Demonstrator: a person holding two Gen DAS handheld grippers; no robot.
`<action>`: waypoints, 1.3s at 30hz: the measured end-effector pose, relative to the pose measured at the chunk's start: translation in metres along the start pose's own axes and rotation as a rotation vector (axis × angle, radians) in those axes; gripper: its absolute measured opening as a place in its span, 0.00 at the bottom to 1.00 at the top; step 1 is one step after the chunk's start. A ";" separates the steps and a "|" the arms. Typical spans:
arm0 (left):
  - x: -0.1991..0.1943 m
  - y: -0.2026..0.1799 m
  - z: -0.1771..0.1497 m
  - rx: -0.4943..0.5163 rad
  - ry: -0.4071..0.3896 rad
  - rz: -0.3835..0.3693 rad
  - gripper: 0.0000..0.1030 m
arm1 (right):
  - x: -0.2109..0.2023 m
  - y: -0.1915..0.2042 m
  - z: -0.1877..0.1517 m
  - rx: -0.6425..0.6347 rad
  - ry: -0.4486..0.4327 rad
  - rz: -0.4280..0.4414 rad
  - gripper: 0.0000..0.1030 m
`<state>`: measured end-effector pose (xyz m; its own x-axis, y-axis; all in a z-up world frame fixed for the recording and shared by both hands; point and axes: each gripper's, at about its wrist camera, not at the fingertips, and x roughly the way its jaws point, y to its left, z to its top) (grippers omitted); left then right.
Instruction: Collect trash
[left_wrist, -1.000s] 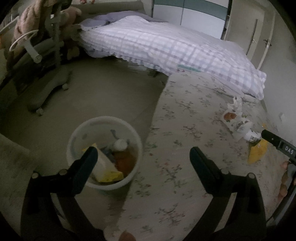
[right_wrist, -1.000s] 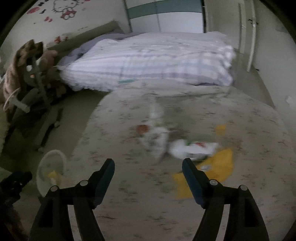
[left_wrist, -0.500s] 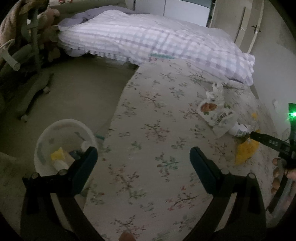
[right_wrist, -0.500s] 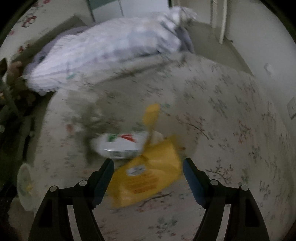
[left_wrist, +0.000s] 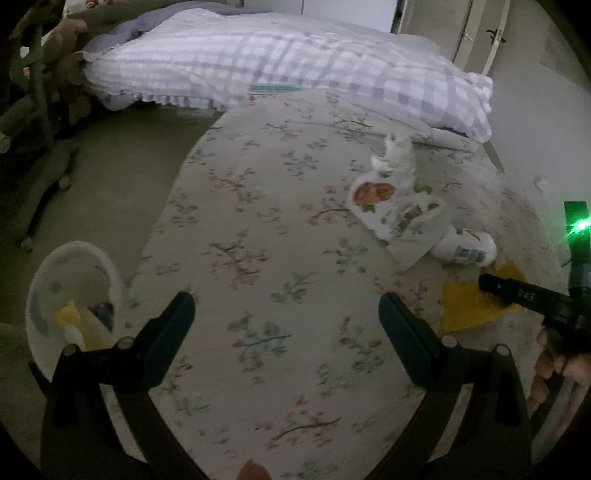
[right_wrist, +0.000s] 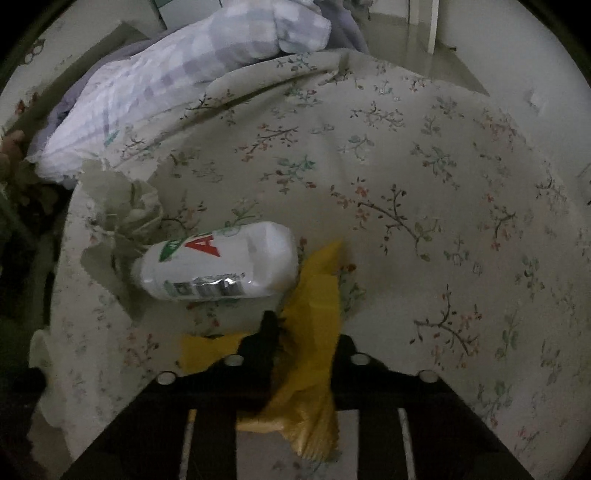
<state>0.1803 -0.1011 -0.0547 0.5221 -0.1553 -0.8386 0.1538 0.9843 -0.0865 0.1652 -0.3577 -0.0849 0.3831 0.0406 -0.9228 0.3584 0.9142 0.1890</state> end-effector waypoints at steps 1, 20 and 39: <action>0.001 -0.004 0.001 0.003 -0.003 -0.007 0.96 | -0.006 -0.001 0.000 0.010 0.002 0.012 0.12; 0.031 -0.077 0.018 0.027 -0.158 -0.163 0.73 | -0.089 -0.040 0.014 0.093 -0.161 0.079 0.09; 0.023 -0.053 0.018 0.021 -0.131 -0.212 0.05 | -0.099 -0.032 0.010 0.062 -0.183 0.080 0.09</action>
<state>0.1993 -0.1588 -0.0601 0.5803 -0.3695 -0.7258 0.2885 0.9266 -0.2411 0.1245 -0.3947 0.0035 0.5589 0.0330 -0.8286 0.3702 0.8842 0.2849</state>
